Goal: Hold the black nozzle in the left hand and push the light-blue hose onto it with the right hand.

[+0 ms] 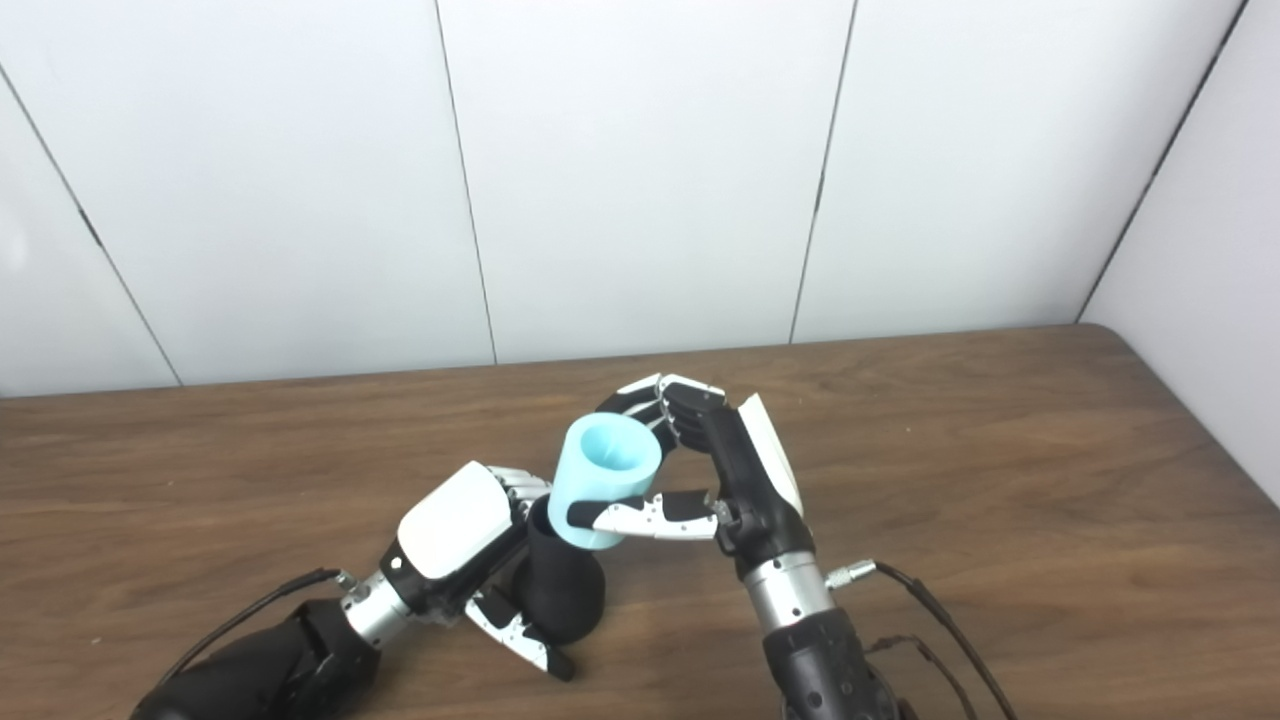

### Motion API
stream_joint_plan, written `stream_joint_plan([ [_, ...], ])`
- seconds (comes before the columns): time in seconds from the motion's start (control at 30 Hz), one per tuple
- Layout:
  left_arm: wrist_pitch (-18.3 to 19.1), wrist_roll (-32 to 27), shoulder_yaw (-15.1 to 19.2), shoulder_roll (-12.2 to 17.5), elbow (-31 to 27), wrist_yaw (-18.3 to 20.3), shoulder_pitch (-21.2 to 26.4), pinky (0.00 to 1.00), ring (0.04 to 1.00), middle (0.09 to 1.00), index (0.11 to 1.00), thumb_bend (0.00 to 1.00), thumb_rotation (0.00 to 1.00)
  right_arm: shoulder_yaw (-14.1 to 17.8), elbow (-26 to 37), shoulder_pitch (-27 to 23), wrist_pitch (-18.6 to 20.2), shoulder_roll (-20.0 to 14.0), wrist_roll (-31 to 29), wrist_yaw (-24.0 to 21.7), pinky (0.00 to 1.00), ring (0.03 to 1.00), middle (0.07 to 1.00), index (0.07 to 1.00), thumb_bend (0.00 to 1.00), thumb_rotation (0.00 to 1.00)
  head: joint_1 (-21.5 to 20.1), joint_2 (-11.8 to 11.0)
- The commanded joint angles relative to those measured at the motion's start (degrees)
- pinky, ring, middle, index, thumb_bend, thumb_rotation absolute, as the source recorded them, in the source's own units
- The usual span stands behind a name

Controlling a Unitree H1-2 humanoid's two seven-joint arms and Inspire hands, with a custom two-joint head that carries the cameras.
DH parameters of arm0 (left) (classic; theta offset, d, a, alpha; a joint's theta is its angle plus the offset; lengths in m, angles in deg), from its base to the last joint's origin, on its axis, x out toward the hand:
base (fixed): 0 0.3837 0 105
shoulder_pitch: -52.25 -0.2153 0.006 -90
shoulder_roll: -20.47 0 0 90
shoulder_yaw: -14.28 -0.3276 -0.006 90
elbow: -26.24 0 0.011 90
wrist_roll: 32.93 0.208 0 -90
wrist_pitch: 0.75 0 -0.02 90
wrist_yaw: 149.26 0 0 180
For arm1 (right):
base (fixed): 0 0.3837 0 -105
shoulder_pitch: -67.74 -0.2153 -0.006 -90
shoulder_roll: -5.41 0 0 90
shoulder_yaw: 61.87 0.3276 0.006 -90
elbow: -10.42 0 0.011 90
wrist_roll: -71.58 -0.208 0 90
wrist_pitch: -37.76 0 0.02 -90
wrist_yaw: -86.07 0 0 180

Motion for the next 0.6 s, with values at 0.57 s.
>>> stream_joint_plan([
  [0.57, 0.2, -0.4, -5.6, -4.9, 5.1, -1.4, -11.9, 0.43, 0.481, 0.506, 0.46, 0.52, 0.0, -0.7, 0.8, -2.7, -2.7, 0.2, 6.8, 1.4, 0.25, 0.328, 0.455, 0.532, 0.52, 0.0, -0.9, -0.3],
])
